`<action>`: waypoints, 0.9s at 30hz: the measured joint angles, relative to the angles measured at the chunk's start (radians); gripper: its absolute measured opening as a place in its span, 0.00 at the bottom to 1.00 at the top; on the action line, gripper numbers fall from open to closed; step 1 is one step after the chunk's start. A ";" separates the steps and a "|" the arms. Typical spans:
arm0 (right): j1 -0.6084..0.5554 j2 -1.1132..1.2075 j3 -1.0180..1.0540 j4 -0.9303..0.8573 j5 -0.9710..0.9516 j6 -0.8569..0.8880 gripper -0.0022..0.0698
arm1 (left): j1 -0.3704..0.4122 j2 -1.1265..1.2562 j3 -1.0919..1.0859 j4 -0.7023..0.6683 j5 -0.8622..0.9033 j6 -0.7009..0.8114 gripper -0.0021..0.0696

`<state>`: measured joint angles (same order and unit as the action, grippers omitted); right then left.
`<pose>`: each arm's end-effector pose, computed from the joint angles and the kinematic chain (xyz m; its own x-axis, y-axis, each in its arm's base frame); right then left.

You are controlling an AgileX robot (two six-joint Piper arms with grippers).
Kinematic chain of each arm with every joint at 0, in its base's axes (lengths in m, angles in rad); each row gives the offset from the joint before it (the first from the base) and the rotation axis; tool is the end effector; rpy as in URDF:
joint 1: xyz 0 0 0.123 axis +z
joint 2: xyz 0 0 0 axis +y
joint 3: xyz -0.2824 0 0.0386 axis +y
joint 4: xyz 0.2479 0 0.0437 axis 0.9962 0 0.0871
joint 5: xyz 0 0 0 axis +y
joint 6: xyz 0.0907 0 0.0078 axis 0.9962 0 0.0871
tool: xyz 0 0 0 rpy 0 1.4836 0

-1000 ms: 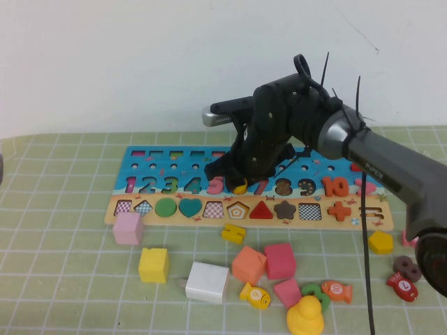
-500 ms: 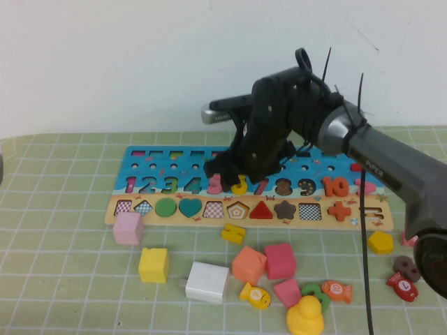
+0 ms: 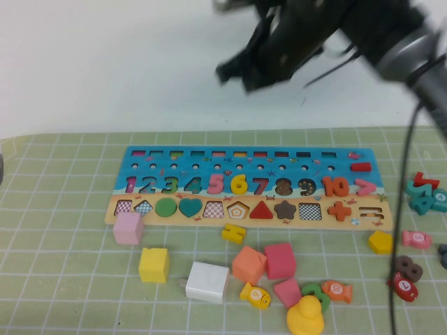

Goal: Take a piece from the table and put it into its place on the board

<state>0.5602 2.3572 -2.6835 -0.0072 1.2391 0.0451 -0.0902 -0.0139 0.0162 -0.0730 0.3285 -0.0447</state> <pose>0.4320 0.2703 0.3490 -0.6446 -0.3539 -0.6777 -0.5003 0.8655 0.0240 0.0530 -0.0070 0.1788 -0.2507 -0.0913 -0.9637 0.0849 0.9896 -0.1159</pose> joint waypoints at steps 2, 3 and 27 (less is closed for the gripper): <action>-0.011 -0.063 0.000 0.007 0.000 -0.023 0.04 | 0.000 0.000 0.000 0.000 0.000 0.000 0.03; -0.016 -0.091 0.006 0.007 0.000 -0.035 0.04 | 0.000 0.000 0.000 0.000 0.000 0.000 0.03; -0.062 -0.680 0.378 -0.042 0.000 -0.056 0.03 | 0.000 0.000 0.000 0.000 0.000 0.000 0.03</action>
<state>0.4981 1.6768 -2.3052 -0.0496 1.2391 -0.0109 -0.0902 -0.0139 0.0162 -0.0730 0.3285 -0.0447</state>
